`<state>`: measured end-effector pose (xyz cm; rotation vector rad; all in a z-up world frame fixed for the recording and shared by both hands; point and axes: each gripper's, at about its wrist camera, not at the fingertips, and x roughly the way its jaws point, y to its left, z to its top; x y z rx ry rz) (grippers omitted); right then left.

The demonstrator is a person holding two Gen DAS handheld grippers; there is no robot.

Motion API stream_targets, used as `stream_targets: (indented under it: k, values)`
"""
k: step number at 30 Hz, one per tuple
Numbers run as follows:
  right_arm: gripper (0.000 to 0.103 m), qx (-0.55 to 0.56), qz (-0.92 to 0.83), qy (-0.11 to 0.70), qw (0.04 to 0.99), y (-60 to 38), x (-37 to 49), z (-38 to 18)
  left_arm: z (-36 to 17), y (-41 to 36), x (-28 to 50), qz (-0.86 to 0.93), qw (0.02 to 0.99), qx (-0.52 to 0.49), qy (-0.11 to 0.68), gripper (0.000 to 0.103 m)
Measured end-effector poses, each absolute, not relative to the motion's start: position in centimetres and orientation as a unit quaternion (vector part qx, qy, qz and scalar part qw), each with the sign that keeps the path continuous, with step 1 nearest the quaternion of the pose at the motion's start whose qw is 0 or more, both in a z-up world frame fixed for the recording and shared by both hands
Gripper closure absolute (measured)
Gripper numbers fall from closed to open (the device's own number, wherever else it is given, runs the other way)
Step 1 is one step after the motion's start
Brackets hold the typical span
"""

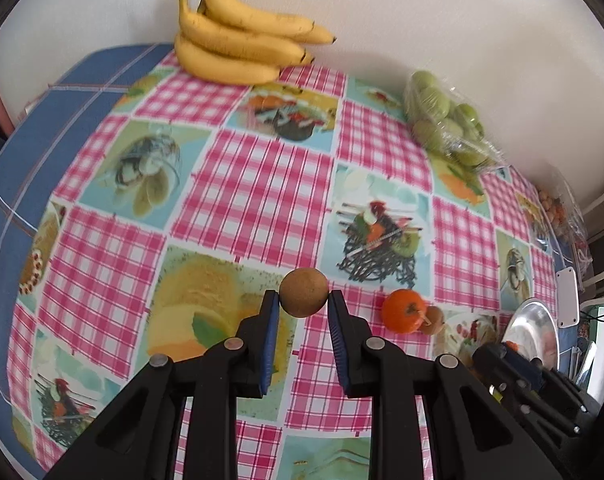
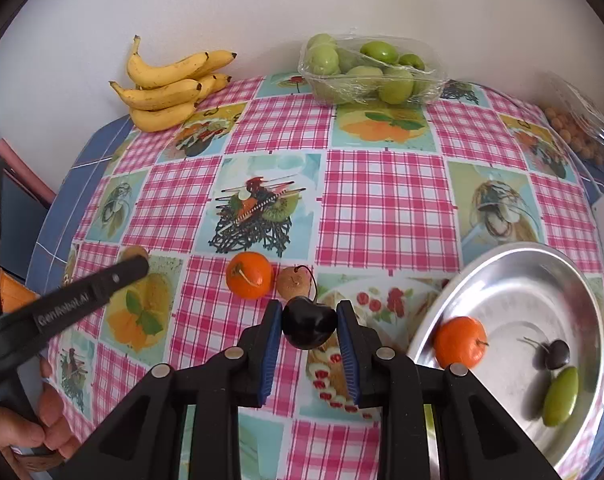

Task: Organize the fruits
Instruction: 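Lift the kiwi in the left tool while the right tool lifts the cherry, then carry the kiwi in the left tool over the bowl while the right tool carries the cherry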

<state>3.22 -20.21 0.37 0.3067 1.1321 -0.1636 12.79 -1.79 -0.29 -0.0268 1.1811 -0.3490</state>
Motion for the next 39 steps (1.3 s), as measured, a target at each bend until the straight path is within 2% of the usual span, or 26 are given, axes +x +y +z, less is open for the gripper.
stream_targets:
  k: [16,26,39]
  values:
    - [0.073,0.189,-0.122,0.513,0.828,-24.4,-1.1,2.6,4.1,-5.3,9.5,-0.218,0.831,0.018,0.511,0.077]
    - [0.073,0.217,-0.174,0.507,0.816,-28.7,-4.1,2.6,4.8,-9.2,6.9,-0.281,0.813,0.032,0.509,0.077]
    - [0.073,0.274,-0.223,0.494,0.795,-34.0,-8.2,2.1,4.1,-15.3,1.7,-0.353,0.781,0.104,0.505,0.077]
